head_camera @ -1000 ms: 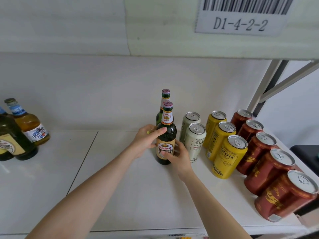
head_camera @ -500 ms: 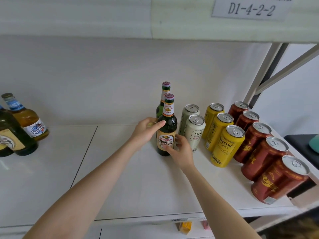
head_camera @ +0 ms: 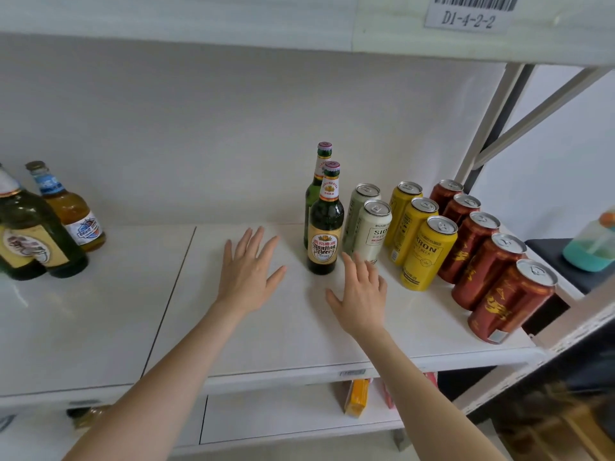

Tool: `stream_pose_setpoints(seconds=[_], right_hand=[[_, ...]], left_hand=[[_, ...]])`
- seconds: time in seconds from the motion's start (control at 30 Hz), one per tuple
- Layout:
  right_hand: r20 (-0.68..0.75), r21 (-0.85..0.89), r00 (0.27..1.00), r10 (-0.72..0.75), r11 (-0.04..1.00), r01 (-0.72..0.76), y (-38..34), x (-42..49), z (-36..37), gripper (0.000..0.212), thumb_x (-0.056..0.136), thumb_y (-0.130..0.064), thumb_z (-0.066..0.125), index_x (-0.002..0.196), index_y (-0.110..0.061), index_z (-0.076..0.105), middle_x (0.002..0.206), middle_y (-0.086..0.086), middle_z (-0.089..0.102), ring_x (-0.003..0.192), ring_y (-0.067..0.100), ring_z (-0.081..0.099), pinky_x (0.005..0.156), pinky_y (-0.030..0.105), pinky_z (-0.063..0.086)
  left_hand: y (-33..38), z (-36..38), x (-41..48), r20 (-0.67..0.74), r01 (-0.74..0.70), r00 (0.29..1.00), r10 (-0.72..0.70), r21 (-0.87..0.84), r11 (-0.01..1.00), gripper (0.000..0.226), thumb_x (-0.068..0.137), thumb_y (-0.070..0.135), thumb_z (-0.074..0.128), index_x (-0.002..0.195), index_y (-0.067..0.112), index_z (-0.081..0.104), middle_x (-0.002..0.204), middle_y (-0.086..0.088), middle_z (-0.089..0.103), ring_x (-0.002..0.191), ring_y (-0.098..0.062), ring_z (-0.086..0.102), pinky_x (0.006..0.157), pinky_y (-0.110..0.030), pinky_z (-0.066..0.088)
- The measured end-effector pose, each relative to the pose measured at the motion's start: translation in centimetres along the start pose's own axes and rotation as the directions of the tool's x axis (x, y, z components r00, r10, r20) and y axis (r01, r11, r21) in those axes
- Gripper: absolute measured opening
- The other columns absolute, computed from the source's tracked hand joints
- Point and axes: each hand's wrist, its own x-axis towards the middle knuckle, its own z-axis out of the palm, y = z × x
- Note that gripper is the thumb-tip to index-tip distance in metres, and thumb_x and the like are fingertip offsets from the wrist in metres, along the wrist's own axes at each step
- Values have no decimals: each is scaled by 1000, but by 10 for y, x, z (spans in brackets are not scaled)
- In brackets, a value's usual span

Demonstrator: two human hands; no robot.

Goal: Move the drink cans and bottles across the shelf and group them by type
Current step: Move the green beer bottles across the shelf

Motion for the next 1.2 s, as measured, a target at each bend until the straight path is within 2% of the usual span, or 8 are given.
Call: stream_pose_setpoints(seconds=[0.13, 0.43, 0.53, 0.7, 0.97, 1.2], right_hand=[[17, -93, 999, -32, 995, 33, -7, -27, -7, 79, 91, -54, 51, 154, -22, 15, 163, 8, 16, 148, 32, 15, 117, 49, 16], [13, -181, 996, -88, 979, 89, -45, -101, -27, 81, 92, -54, 50, 154, -22, 11, 164, 10, 11, 150, 32, 9, 119, 53, 8], [14, -194, 995, -97, 976, 98, -61, -124, -32, 81, 92, -55, 48, 155, -22, 9, 164, 10, 9, 150, 31, 9, 118, 53, 7], [15, -202, 991, -135, 970, 136, -98, -154, -38, 81, 92, -56, 48, 154, -22, 10, 164, 11, 11, 150, 33, 11, 118, 55, 9], [17, -199, 989, -145, 969, 146, -181, -181, -27, 82, 94, -60, 43, 155, -24, 3, 165, 8, 4, 151, 32, 5, 119, 54, 4], [-3, -182, 998, -66, 981, 64, -265, -187, 3, 82, 93, -61, 43, 156, -24, 5, 165, 8, 6, 151, 32, 6, 119, 54, 5]], left_hand=[[-6, -7, -34, 29, -6, 1000, 2, 118, 993, 63, 94, 54, 46, 148, 21, 40, 159, -12, 29, 148, -32, 22, 115, -61, 15], [-12, -43, -119, 21, -1, 1000, -3, 185, 983, 65, 94, 54, 46, 149, 22, 37, 160, -12, 25, 149, -32, 18, 116, -62, 9], [-16, -55, -146, 40, -11, 999, 2, 215, 977, 66, 95, 58, 36, 152, 24, 31, 162, -11, 19, 151, -31, 12, 117, -60, 5], [-32, -77, -181, 54, 0, 998, -13, 234, 972, 67, 96, 60, 32, 154, 27, 24, 164, -10, 13, 151, -30, 6, 117, -58, -2], [-105, -112, -215, 66, 2, 998, -20, 271, 963, 69, 95, 64, 30, 154, 29, 21, 164, -9, 12, 151, -32, 5, 116, -59, -1], [-197, -132, -221, 87, -65, 995, 41, 287, 956, 68, 96, 62, 31, 154, 28, 22, 164, -10, 11, 151, -31, 5, 117, -59, 1]])
